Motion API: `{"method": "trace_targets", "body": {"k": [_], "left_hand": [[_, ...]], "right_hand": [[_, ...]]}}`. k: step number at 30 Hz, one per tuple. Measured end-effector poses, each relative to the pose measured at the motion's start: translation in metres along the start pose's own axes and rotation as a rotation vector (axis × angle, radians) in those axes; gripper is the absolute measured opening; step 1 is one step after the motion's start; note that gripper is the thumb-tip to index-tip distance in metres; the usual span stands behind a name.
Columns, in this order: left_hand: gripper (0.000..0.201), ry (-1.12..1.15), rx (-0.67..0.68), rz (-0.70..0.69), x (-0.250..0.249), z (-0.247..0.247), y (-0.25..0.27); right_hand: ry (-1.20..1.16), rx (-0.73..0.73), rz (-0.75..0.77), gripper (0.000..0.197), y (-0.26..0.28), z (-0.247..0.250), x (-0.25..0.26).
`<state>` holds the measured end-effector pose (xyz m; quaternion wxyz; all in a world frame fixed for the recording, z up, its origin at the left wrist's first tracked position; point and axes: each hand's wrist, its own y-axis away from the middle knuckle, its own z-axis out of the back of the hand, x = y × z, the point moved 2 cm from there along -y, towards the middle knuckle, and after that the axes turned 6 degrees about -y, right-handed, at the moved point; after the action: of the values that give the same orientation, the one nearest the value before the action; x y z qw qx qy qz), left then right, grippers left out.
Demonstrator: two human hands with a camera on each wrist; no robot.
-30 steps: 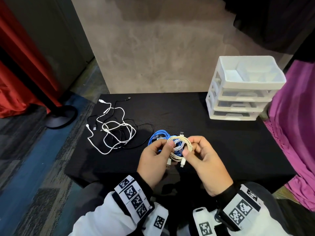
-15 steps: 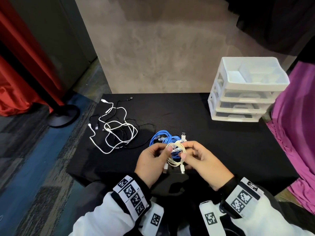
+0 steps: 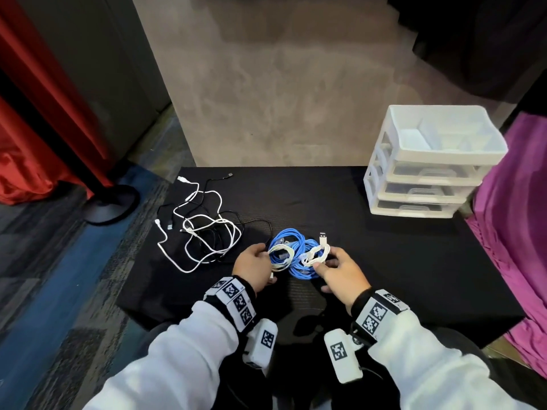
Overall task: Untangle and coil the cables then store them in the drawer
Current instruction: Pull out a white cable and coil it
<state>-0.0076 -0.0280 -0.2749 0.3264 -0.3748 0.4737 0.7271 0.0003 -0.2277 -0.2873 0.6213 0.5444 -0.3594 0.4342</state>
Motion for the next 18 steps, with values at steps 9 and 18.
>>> {"method": "trace_targets", "body": {"k": [9,18], "left_hand": [[0.029,-0.339,0.123,-0.240,-0.025,-0.025,0.003],[0.040,-0.619,-0.178,-0.291,0.009,0.039,-0.020]], "right_hand": [[-0.128,-0.103,0.001,0.057,-0.016,0.038,0.009],[-0.110,-0.124,0.143,0.020,0.017,0.056,-0.001]]}}
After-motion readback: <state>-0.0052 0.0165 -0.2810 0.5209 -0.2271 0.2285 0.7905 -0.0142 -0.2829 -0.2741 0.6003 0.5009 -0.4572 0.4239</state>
